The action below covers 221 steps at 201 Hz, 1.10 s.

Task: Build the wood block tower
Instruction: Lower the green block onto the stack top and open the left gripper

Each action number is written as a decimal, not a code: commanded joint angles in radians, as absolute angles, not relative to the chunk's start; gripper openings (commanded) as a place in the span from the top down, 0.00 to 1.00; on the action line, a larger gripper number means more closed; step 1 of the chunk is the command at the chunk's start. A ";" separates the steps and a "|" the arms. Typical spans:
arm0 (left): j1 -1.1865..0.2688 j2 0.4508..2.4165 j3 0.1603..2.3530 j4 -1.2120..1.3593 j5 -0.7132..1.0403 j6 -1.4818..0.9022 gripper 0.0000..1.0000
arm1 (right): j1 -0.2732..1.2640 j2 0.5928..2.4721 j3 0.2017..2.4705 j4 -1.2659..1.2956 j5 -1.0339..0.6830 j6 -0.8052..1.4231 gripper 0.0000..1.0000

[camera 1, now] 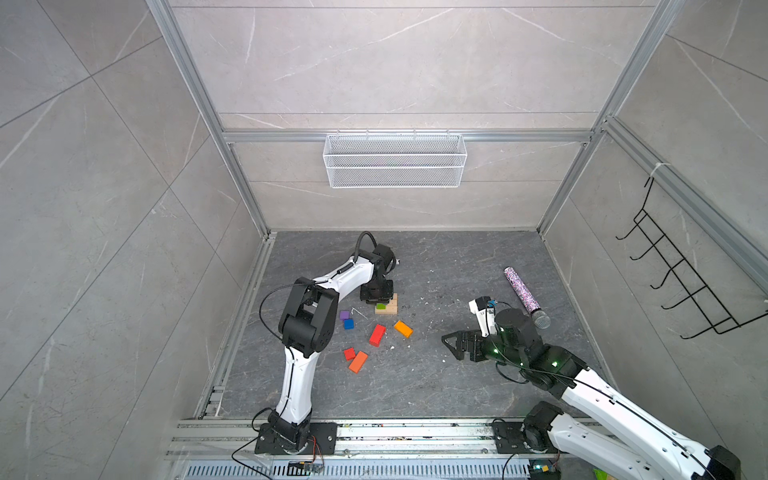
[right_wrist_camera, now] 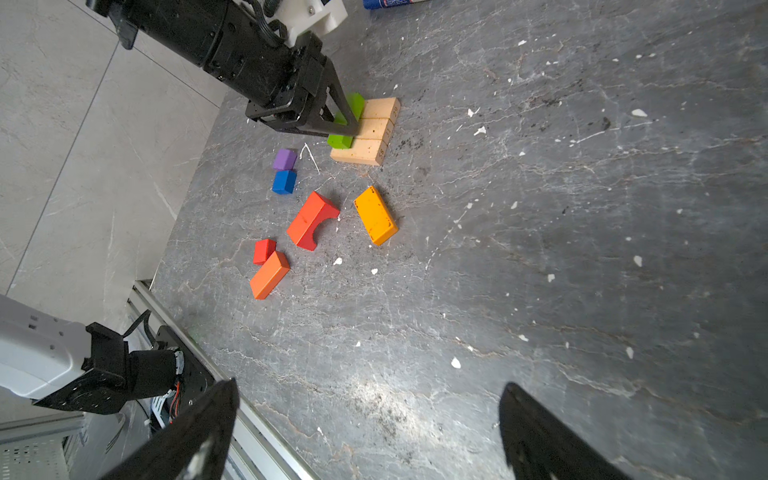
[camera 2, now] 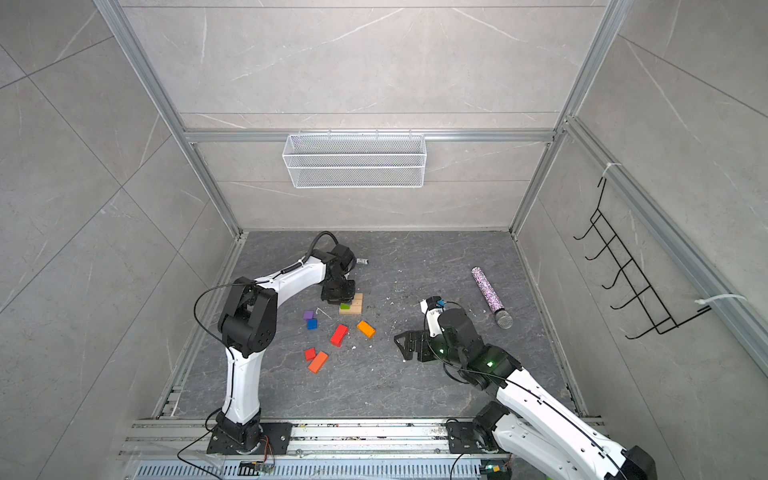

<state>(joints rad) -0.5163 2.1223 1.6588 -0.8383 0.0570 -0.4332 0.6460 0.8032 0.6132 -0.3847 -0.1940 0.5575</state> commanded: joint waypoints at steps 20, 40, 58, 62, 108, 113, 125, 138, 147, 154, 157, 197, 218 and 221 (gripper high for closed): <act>-0.512 2.131 1.684 -0.865 0.054 -0.429 0.75 | 0.652 0.799 0.611 -0.395 -0.178 0.545 0.01; -0.512 2.131 1.684 -0.865 0.053 -0.431 0.74 | 0.652 0.799 0.611 -0.395 -0.177 0.546 0.01; -0.512 2.131 1.683 -0.865 0.054 -0.432 0.71 | 0.652 0.799 0.610 -0.394 -0.177 0.547 0.01; -0.512 2.133 1.684 -0.865 0.054 -0.432 0.70 | 0.652 0.799 0.609 -0.394 -0.178 0.547 0.01; -0.511 2.132 1.689 -0.864 0.063 -0.433 0.65 | 0.652 0.799 0.609 -0.394 -0.177 0.549 0.01; -0.512 2.131 1.689 -0.862 0.066 -0.432 0.64 | 0.651 0.799 0.609 -0.394 -0.177 0.548 0.01; -0.512 2.129 1.688 -0.861 0.071 -0.433 0.62 | 0.652 0.801 0.608 -0.394 -0.177 0.549 0.01; -0.512 2.128 1.689 -0.861 0.073 -0.431 0.59 | 0.651 0.801 0.609 -0.394 -0.178 0.549 0.01; -0.512 2.126 1.690 -0.861 0.075 -0.432 0.58 | 0.652 0.801 0.609 -0.394 -0.178 0.549 0.01; -0.511 2.125 1.691 -0.862 0.074 -0.433 0.57 | 0.652 0.799 0.609 -0.395 -0.178 0.549 0.01; -0.512 2.123 1.690 -0.862 0.075 -0.433 0.57 | 0.652 0.799 0.610 -0.395 -0.178 0.548 0.01; -0.512 2.108 1.695 -0.862 0.077 -0.436 0.55 | 0.652 0.799 0.610 -0.394 -0.179 0.549 0.01; -0.512 2.094 1.703 -0.863 0.084 -0.440 0.54 | 0.652 0.802 0.614 -0.394 -0.178 0.548 0.01; -0.512 2.091 1.703 -0.862 0.084 -0.440 0.54 | 0.652 0.802 0.614 -0.393 -0.179 0.549 0.01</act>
<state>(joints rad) -0.5163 2.1292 1.6615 -0.8387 0.0628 -0.4343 0.6460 0.8032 0.6132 -0.3851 -0.1940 0.5575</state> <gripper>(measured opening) 0.458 0.993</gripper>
